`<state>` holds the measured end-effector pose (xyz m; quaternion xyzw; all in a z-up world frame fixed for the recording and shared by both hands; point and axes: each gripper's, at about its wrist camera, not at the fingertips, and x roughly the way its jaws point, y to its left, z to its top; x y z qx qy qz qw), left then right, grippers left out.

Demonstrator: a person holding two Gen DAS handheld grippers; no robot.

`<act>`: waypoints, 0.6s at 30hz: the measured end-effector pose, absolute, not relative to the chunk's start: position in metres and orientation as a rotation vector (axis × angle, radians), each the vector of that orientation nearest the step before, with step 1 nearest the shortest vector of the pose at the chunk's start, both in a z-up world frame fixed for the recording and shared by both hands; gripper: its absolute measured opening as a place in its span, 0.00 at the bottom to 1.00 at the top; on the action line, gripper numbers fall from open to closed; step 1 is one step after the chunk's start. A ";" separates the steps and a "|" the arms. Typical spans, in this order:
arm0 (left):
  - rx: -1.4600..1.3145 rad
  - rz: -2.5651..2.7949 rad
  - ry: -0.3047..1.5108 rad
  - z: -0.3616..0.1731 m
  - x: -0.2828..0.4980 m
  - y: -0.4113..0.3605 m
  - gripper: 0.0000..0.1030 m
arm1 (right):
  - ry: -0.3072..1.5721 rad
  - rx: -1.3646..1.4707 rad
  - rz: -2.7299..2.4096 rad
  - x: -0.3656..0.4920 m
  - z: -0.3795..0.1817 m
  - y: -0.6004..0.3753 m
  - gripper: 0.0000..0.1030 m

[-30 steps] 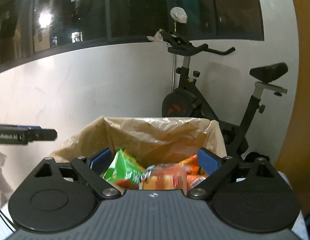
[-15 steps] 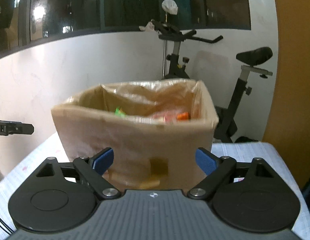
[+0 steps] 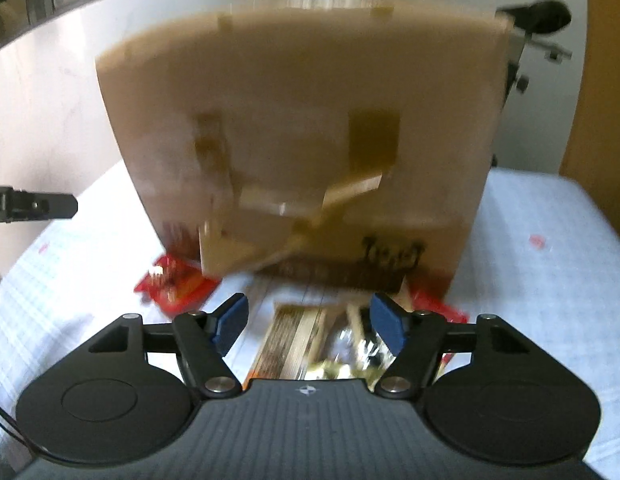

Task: Organize snacks
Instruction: 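Grasp the striped snack bar with the right gripper while the left grasps the red sauce packet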

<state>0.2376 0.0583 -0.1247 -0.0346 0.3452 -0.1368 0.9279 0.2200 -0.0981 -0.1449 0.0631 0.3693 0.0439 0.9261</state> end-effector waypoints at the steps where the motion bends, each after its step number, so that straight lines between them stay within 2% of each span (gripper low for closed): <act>1: -0.068 -0.280 0.711 -0.127 0.237 0.059 0.68 | 0.774 0.132 0.094 0.221 -0.149 -0.096 0.68; 3: -0.067 -0.279 0.720 -0.131 0.237 0.060 0.68 | 0.797 0.133 0.099 0.224 -0.156 -0.094 0.68; 6: -0.073 -0.276 0.736 -0.139 0.236 0.063 0.68 | 0.814 0.119 0.109 0.227 -0.164 -0.089 0.63; 11: -0.073 -0.276 0.762 -0.149 0.237 0.062 0.68 | 0.868 0.114 0.088 0.237 -0.179 -0.089 0.61; 18: -0.077 -0.282 0.777 -0.157 0.239 0.058 0.68 | 0.852 0.064 0.103 0.247 -0.187 -0.076 0.58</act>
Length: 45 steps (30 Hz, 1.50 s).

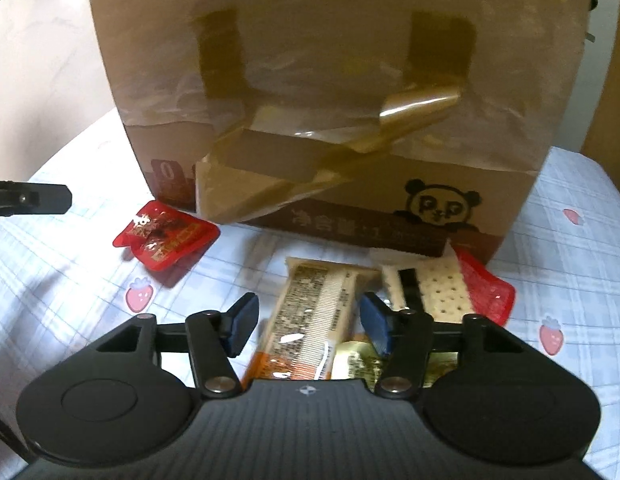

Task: Organize snacks
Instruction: 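Grasp the striped snack bar with the right gripper while the left grasps the red sauce packet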

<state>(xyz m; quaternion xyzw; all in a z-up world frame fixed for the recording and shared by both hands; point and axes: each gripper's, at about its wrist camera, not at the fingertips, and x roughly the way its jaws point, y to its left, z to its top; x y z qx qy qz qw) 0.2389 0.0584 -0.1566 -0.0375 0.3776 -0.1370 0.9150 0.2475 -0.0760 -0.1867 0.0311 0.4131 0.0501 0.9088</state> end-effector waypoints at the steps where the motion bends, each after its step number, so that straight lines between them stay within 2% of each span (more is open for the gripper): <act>1: -0.079 -0.283 0.779 -0.158 0.239 0.058 0.68 | 0.849 0.059 0.106 0.247 -0.188 -0.074 0.58; 3: -0.078 -0.284 0.785 -0.160 0.238 0.057 0.68 | 0.851 0.050 0.116 0.246 -0.190 -0.071 0.57; 7: -0.074 -0.286 0.804 -0.167 0.239 0.054 0.68 | 0.847 0.044 0.140 0.240 -0.193 -0.065 0.48; 11: -0.065 -0.293 0.823 -0.173 0.238 0.050 0.68 | 0.823 0.029 0.131 0.232 -0.195 -0.063 0.44; 18: -0.034 -0.307 0.856 -0.184 0.246 0.036 0.68 | 0.782 0.030 0.126 0.226 -0.197 -0.063 0.44; 24: -0.002 -0.330 0.853 -0.188 0.258 0.016 0.74 | 0.763 0.031 0.129 0.223 -0.197 -0.064 0.44; 29: -0.010 -0.280 0.828 -0.193 0.274 0.012 0.74 | 0.756 0.037 0.133 0.222 -0.197 -0.065 0.44; 33: -0.022 -0.259 0.842 -0.202 0.287 0.013 0.68 | 0.752 0.042 0.135 0.220 -0.196 -0.066 0.44; 38: 0.044 -0.275 0.831 -0.212 0.282 0.001 0.67 | 0.748 0.044 0.133 0.220 -0.197 -0.066 0.44; 41: 0.078 -0.237 0.805 -0.214 0.277 -0.002 0.52 | 0.748 0.044 0.132 0.220 -0.197 -0.065 0.44; 42: 0.071 -0.240 0.803 -0.214 0.275 -0.002 0.42 | 0.748 0.044 0.132 0.220 -0.197 -0.065 0.44; 43: 0.065 -0.250 0.804 -0.213 0.274 -0.003 0.35 | 0.748 0.046 0.133 0.220 -0.197 -0.065 0.44; 45: 0.064 -0.264 0.810 -0.212 0.270 -0.004 0.35 | 0.747 0.049 0.133 0.220 -0.197 -0.066 0.44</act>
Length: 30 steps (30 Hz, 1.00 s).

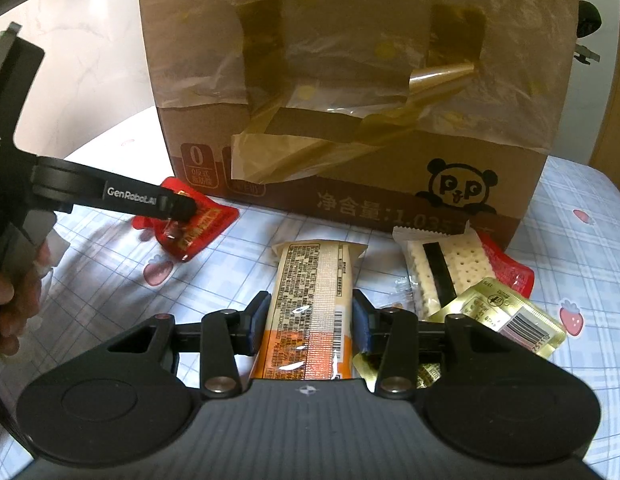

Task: Organize snacks
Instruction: 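Grasp the striped snack bar with the right gripper while the left grasps the red sauce packet, then lift both held packets over the box and open both grippers to drop them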

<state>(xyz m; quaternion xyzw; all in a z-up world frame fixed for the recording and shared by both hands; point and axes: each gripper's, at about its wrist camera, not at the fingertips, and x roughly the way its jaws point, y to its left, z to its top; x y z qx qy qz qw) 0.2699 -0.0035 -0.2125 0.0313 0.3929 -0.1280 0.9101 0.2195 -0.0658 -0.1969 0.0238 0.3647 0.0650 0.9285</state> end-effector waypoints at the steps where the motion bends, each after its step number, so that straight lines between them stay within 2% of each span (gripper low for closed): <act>1: 0.061 -0.270 0.812 -0.212 0.267 -0.004 0.35 | 0.747 0.050 0.133 0.219 -0.197 -0.066 0.44; 12: -0.004 -0.275 0.828 -0.207 0.217 0.020 0.31 | 0.758 0.047 0.133 0.222 -0.196 -0.064 0.43; 19: -0.102 -0.246 0.816 -0.181 0.187 0.034 0.31 | 0.770 0.049 0.138 0.214 -0.193 -0.062 0.39; 30: -0.118 -0.269 0.750 -0.153 0.175 0.032 0.31 | 0.720 0.107 0.126 0.203 -0.167 -0.075 0.39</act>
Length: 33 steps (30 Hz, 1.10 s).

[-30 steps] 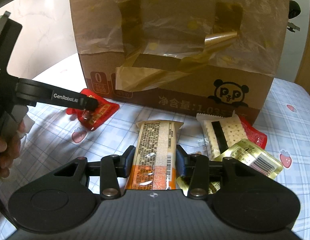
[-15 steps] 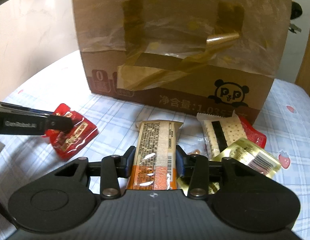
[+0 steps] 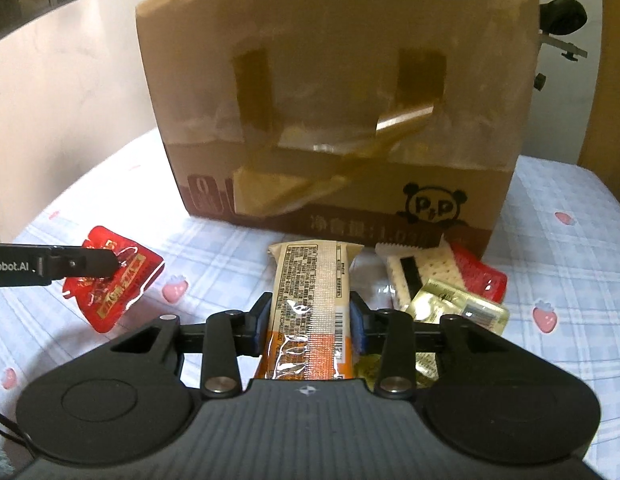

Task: Organize snacks
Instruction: 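Lift both held packets over the box and open both grippers to drop them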

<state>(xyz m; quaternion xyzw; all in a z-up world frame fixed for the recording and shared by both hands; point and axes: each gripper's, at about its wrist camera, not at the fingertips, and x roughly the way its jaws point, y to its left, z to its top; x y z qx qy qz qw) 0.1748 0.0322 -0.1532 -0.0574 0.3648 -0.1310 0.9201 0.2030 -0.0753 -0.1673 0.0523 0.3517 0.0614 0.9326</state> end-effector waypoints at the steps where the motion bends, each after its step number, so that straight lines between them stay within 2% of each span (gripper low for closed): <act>1: -0.116 -0.273 0.742 -0.150 0.175 0.031 0.31 | 0.713 0.111 0.128 0.201 -0.164 -0.076 0.39; 13: -0.120 -0.337 0.573 -0.072 0.188 0.025 0.31 | 0.535 0.143 0.134 0.191 -0.090 -0.092 0.39; 24: -0.111 -0.379 0.417 -0.005 0.240 0.002 0.32 | 0.353 0.142 0.121 0.234 -0.004 -0.119 0.39; 28: -0.118 -0.369 0.430 0.003 0.281 -0.011 0.32 | 0.352 0.112 0.114 0.270 0.008 -0.128 0.39; 33: -0.067 -0.338 0.492 -0.004 0.327 -0.030 0.32 | 0.443 0.097 0.125 0.331 0.008 -0.132 0.39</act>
